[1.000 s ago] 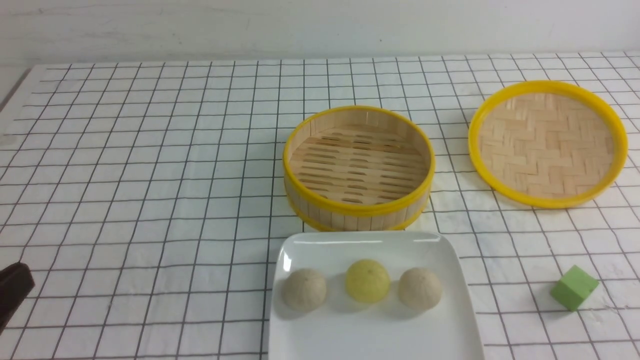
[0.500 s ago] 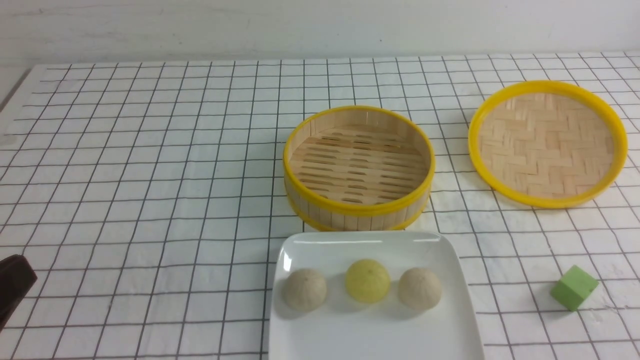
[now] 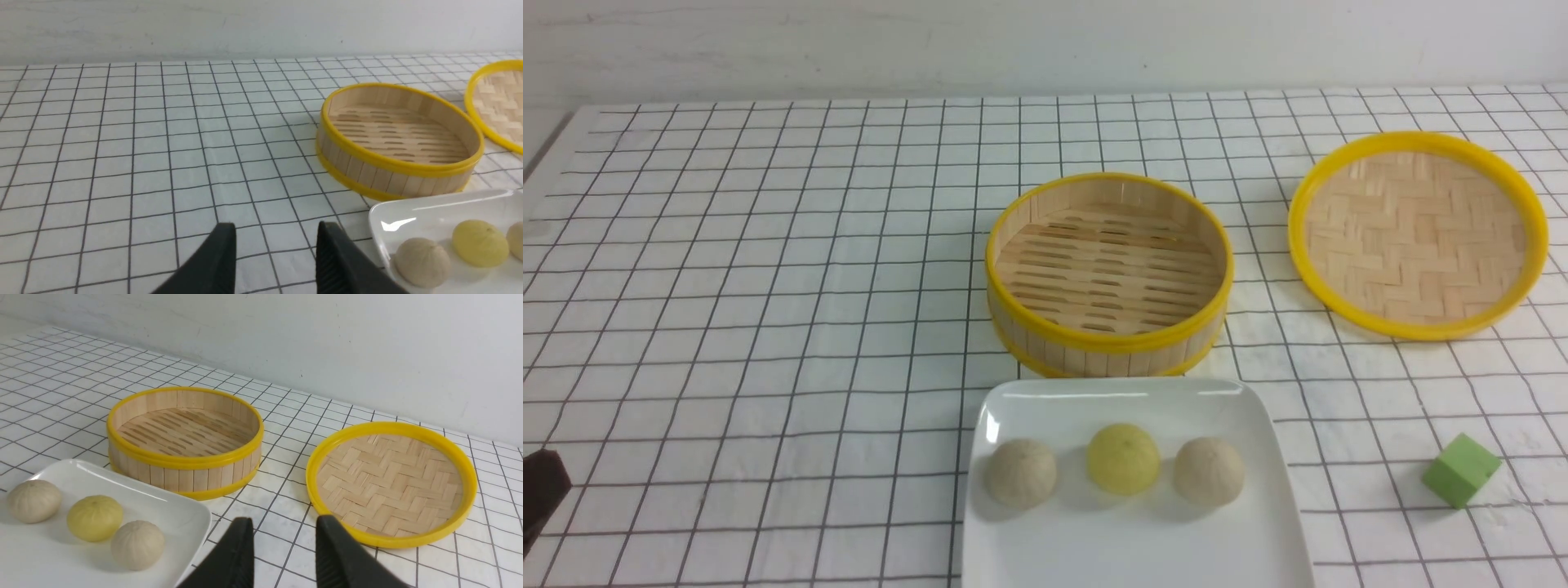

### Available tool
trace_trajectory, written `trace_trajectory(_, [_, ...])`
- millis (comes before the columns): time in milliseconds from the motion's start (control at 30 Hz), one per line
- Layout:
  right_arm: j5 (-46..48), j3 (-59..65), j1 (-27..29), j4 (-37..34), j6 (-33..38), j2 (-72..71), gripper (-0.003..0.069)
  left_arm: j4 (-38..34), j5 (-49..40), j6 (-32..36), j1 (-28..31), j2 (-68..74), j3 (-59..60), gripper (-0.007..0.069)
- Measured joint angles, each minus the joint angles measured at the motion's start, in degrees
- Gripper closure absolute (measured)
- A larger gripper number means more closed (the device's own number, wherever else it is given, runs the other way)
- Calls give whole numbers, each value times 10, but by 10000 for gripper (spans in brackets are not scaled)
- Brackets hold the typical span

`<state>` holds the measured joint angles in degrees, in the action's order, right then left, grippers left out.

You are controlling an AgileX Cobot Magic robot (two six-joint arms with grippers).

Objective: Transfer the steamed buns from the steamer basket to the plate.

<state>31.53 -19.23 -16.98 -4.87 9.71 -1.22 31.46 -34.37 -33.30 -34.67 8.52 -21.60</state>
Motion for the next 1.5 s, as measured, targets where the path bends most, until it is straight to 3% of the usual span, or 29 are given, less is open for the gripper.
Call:
trace_trajectory(100, [0,0,0,0,0,0,419,6,36,-8,26,0,31,330])
trace_trajectory(367, [0,0,0,0,0,0,419,32,221,-21,197,0,159,389])
trace_trajectory(700, [0,0,0,0,0,0,419,28,260,-22,306,-35,230,391])
trace_trajectory(867, [0,0,0,0,0,0,419,12,237,-52,316,-74,232,390])
trace_trajectory(1000, [0,0,0,0,0,0,419,0,204,-114,316,-91,232,389])
trace_trajectory(1500, [0,0,0,0,0,0,419,13,181,-127,316,-92,232,389])
